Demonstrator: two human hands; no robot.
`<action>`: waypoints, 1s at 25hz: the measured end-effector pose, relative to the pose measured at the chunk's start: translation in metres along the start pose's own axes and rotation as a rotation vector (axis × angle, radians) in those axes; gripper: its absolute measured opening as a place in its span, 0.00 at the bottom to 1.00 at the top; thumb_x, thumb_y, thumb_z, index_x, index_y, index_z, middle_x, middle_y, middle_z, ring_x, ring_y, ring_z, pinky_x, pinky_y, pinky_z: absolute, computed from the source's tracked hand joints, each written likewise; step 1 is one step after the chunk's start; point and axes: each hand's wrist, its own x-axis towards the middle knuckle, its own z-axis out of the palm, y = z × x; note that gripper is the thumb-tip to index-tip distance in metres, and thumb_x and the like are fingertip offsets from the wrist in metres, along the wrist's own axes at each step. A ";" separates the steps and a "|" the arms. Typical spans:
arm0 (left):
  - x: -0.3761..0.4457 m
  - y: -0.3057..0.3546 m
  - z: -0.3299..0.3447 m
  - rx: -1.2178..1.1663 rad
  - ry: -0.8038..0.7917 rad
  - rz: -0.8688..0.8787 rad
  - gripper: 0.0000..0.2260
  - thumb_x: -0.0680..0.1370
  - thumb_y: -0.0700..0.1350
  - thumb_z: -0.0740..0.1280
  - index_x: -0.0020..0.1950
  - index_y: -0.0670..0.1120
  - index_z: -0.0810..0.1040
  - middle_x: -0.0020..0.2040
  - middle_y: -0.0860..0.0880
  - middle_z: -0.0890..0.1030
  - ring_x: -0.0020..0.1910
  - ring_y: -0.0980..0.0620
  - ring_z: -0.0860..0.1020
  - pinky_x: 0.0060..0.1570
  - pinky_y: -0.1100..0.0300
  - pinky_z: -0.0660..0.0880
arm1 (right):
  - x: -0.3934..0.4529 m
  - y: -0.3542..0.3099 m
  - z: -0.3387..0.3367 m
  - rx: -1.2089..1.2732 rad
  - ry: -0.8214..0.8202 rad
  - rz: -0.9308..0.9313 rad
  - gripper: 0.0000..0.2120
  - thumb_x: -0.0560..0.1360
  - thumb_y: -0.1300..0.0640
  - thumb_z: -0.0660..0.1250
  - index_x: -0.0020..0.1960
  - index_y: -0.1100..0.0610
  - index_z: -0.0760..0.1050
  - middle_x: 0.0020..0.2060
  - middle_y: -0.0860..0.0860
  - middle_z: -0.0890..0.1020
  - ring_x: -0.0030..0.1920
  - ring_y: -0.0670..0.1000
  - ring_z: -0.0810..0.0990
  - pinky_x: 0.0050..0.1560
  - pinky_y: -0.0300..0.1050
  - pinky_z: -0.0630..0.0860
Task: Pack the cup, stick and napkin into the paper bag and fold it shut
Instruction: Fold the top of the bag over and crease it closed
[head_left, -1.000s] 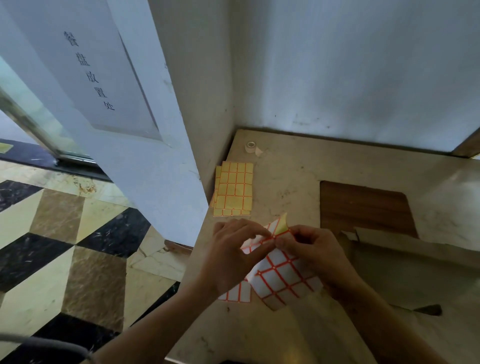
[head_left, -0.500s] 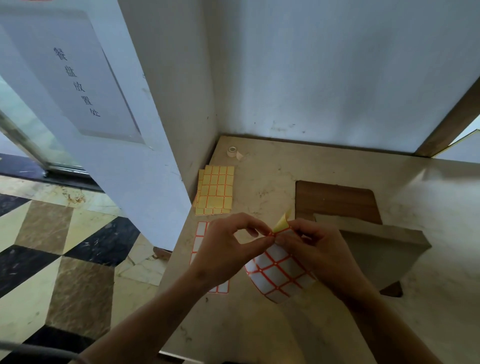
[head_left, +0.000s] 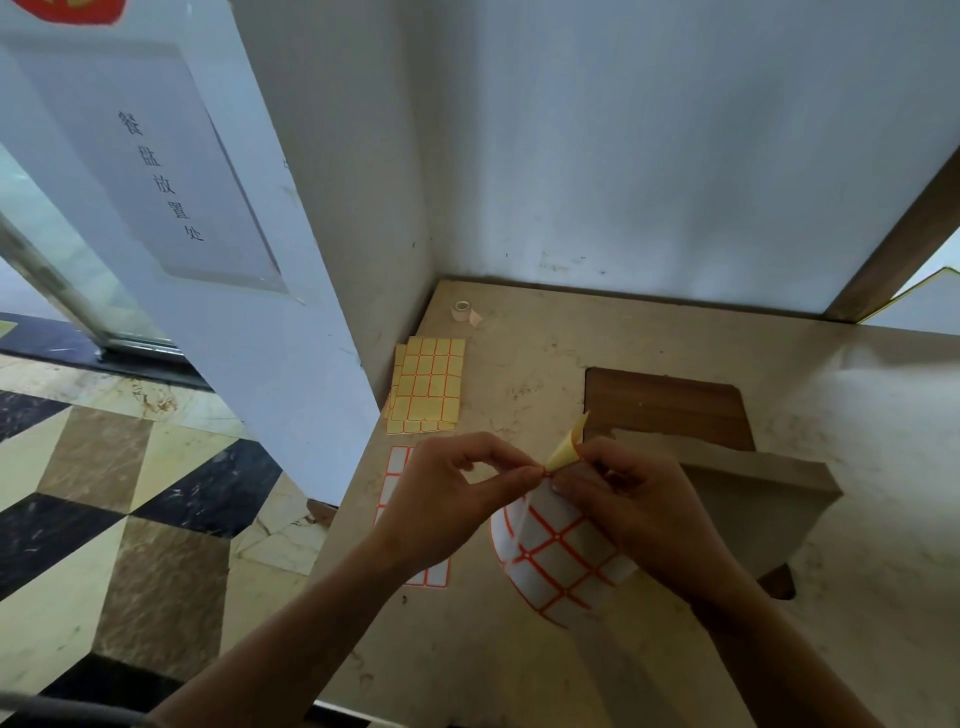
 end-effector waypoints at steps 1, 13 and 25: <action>0.001 -0.001 0.000 -0.006 -0.001 -0.020 0.02 0.72 0.52 0.70 0.42 0.59 0.82 0.41 0.61 0.84 0.46 0.60 0.80 0.47 0.69 0.72 | 0.001 0.000 0.001 0.008 -0.001 0.016 0.06 0.76 0.56 0.67 0.46 0.46 0.79 0.42 0.41 0.83 0.43 0.45 0.81 0.40 0.37 0.78; 0.016 -0.034 -0.011 -0.006 0.126 -0.234 0.07 0.79 0.43 0.65 0.43 0.53 0.76 0.42 0.54 0.82 0.40 0.62 0.80 0.38 0.75 0.73 | 0.023 0.007 0.025 0.130 0.012 0.265 0.07 0.78 0.55 0.64 0.48 0.42 0.75 0.46 0.45 0.82 0.44 0.45 0.83 0.42 0.38 0.79; 0.013 -0.101 -0.051 0.102 0.289 -0.356 0.03 0.80 0.46 0.64 0.48 0.49 0.76 0.43 0.55 0.81 0.40 0.57 0.82 0.41 0.66 0.77 | 0.043 0.050 0.077 0.166 -0.037 0.498 0.06 0.78 0.56 0.64 0.51 0.47 0.77 0.47 0.47 0.83 0.45 0.51 0.84 0.47 0.50 0.82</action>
